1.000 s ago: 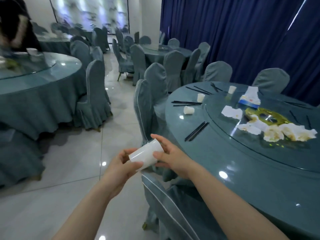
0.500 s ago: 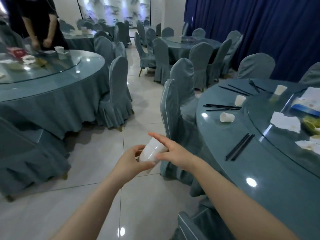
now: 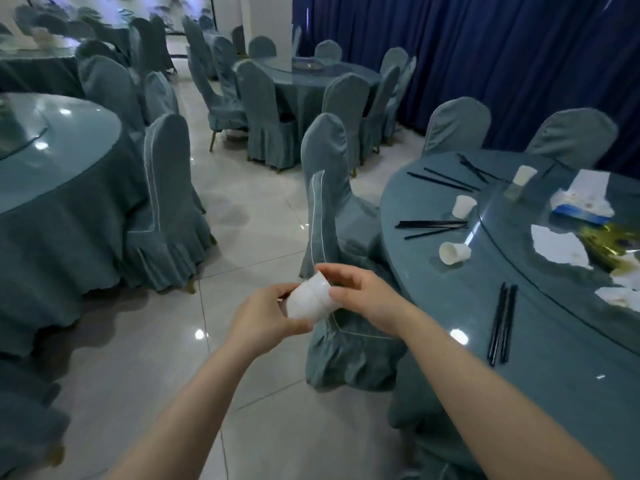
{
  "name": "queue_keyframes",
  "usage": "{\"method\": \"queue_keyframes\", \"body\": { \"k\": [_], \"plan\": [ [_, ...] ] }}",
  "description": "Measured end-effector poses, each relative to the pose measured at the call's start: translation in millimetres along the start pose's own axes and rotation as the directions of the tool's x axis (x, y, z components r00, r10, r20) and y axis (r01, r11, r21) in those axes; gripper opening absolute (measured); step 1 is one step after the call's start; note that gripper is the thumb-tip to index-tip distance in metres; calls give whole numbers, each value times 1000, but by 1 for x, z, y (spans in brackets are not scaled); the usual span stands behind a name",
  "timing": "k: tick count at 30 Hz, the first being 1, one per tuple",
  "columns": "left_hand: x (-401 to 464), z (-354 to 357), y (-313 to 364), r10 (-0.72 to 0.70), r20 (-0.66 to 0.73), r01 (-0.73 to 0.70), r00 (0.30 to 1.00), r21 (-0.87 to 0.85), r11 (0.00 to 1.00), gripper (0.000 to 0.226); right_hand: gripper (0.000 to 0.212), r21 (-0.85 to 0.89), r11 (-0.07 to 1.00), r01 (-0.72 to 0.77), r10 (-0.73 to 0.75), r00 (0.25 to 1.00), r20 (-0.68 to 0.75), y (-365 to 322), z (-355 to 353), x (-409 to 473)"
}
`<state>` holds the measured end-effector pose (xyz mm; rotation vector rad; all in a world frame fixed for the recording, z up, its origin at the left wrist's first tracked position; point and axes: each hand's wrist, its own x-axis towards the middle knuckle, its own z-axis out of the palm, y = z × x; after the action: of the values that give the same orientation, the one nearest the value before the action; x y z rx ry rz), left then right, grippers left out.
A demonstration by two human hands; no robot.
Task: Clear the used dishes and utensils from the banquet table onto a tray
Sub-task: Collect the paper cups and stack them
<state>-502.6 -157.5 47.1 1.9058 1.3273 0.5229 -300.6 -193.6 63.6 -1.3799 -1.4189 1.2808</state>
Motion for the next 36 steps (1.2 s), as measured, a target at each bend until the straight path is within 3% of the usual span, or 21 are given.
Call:
{"method": "queue_keyframes", "body": {
  "k": [6, 12, 17, 20, 23, 24, 26, 27, 29, 32, 36],
  "plan": [
    [86, -3, 13, 146, 182, -153, 973, 26, 988, 51, 42, 177, 984, -37, 71, 980, -187, 5, -29, 28],
    [159, 33, 42, 251, 240, -267, 938, 36, 963, 59, 34, 357, 934, -3, 142, 920, -364, 26, -91, 53],
    [236, 69, 61, 244, 264, -269, 933, 63, 961, 59, 26, 349, 937, -18, 193, 859, -474, 72, -169, 83],
    [286, 91, 75, 219, 277, -242, 936, 52, 969, 62, 28, 267, 963, -44, 204, 768, -608, 107, -221, 105],
    [326, 111, 89, 188, 301, -210, 935, 42, 977, 61, 35, 43, 969, -242, 196, 654, -730, 143, -268, 115],
    [337, 117, 92, 176, 313, -196, 933, 33, 980, 61, 39, -121, 920, -372, 166, 651, -741, 156, -284, 116],
    [358, 126, 95, 146, 332, -157, 932, 6, 988, 61, 57, -468, 676, -569, 161, 734, -659, 180, -314, 119],
    [368, 129, 95, 128, 335, -132, 933, -11, 991, 61, 69, -572, 554, -605, 215, 768, -603, 190, -323, 120],
    [384, 134, 93, 93, 341, -84, 935, -40, 996, 62, 86, -654, 413, -635, 331, 773, -542, 206, -333, 124],
    [404, 137, 90, 54, 355, -23, 933, -91, 996, 60, 97, -702, 321, -636, 330, 769, -547, 220, -339, 133],
    [425, 139, 88, 59, 375, -7, 925, -139, 990, 56, 87, -691, 307, -654, 273, 756, -595, 225, -346, 140]
  ]
}}
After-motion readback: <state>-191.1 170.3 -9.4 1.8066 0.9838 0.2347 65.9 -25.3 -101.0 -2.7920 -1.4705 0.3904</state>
